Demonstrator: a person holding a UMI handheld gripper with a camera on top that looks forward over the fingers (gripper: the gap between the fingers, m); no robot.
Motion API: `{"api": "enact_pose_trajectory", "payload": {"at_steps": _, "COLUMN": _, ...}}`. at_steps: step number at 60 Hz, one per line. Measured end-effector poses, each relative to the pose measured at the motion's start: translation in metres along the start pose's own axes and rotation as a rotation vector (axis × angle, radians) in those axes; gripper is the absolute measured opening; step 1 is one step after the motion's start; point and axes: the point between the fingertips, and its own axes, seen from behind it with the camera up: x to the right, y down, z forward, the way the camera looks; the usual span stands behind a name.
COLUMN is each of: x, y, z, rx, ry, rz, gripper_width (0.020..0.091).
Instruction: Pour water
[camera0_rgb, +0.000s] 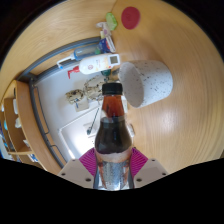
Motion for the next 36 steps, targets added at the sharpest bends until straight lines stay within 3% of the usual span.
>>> {"api": "enact_pose_trajectory", "payload": {"at_steps": 13, "x": -0.07, "y": -0.015, "z": -0.025, "rx": 0.045, "ry": -0.023, "rz": -0.551, "gripper_width": 0.0401}}
{"api": "enact_pose_trajectory", "payload": {"at_steps": 18, "x": -0.101, "y": -0.038, "z": -0.036, "rx": 0.073, "ry": 0.037, "rz": -0.883, "gripper_width": 0.0402}}
{"api": "enact_pose_trajectory", "payload": {"at_steps": 36, "x": -0.159, "y": -0.173, "z": -0.068, "rx": 0.363, "ry": 0.228, "rz": -1.654, "gripper_width": 0.0407}}
